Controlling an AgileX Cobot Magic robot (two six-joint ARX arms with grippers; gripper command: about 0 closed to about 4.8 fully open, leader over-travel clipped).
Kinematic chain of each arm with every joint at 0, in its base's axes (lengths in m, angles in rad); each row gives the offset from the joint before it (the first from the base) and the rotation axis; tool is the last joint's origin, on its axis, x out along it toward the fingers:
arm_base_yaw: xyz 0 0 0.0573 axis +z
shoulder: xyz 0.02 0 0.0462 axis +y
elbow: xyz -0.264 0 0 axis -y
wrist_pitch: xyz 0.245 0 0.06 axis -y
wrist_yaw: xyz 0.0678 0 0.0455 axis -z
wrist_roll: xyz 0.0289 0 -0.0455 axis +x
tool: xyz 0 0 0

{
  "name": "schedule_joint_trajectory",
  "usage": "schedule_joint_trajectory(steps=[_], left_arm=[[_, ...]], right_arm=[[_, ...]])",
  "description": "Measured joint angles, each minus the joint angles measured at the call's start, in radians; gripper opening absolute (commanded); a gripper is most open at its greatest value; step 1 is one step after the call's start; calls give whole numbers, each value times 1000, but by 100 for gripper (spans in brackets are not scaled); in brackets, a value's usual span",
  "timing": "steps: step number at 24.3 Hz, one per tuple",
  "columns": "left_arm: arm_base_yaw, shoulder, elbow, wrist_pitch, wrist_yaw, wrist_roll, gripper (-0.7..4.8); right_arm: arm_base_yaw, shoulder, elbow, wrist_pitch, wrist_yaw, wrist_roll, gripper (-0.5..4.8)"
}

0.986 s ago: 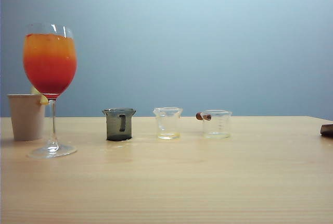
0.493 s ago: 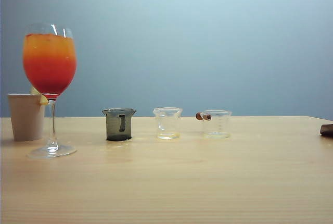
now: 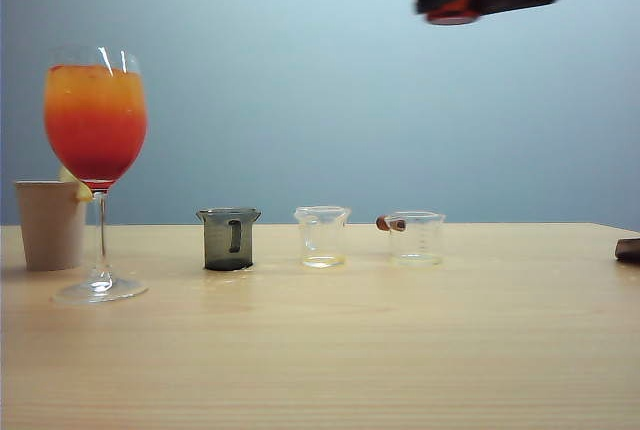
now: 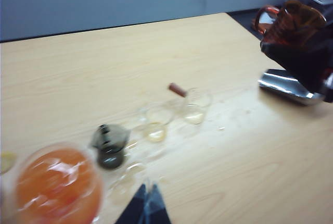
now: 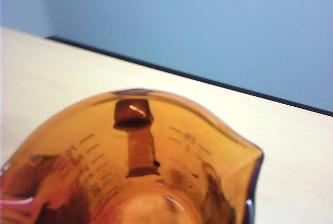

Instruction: Pick up the fourth measuring cup from the left, pour the grenadine inside into the goblet, and finally put the measuring cup back in its original place.

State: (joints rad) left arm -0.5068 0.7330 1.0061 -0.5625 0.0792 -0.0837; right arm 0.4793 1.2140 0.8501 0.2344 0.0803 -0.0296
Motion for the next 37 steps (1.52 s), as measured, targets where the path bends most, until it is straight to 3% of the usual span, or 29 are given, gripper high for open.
schedule_joint_trajectory(steps=[4,6,11,15,21,37], left_arm=[[-199,95,0,92,-68,0,-5],[-242,141,-1,121,-84,0,-5],[-246,243,25,147,-61,0,-5],[-246,306,53,172,-31,2,-5],[-249,347,53,180,-13,8,-5],[-249,347,53,180,-99,111,-5]], right_arm=[[-69,-80,-115,19,76,0,48],[-109,-78,-174,34,76,13,48],[-184,1,-340,277,73,21,48],[-192,167,-344,416,54,22,49],[-204,478,-322,793,55,22,49],[-223,829,-138,937,57,56,48]])
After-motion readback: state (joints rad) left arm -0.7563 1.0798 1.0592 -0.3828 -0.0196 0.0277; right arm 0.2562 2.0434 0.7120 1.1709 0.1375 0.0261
